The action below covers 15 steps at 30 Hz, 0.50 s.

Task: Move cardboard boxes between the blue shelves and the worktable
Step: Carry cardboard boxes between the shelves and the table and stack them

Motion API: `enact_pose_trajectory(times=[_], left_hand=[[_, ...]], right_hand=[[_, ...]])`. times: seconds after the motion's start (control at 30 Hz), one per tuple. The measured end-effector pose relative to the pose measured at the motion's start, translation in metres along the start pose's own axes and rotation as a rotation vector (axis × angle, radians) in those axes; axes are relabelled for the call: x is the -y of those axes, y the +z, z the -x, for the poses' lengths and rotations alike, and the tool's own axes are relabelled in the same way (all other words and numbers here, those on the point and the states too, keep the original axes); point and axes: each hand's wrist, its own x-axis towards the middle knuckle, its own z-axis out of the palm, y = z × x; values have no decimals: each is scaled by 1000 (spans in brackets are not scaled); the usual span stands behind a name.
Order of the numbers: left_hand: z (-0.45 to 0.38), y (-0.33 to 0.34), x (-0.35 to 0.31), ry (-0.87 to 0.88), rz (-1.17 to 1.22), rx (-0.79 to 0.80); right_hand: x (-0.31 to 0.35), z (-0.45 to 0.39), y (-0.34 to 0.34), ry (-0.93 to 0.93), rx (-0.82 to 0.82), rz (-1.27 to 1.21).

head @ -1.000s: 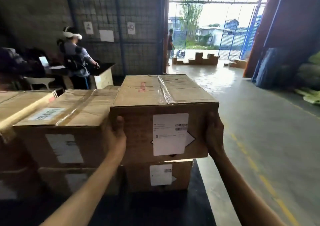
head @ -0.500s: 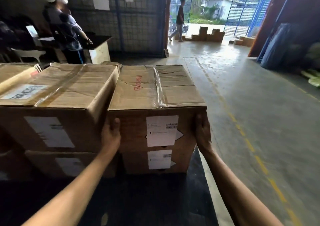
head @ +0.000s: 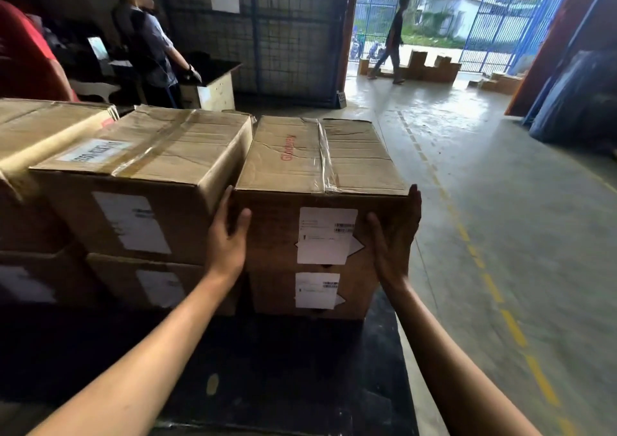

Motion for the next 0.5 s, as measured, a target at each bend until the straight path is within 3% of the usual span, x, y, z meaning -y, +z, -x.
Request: enact_pose_trajectory(times=[0.2, 0.5], left_hand=[[16, -38, -40, 37, -16, 54], [55, -180, -74, -4, -45, -39]], right_hand=[[64, 19, 28, -308, 23, 386], [178, 89, 119, -285, 438, -1]])
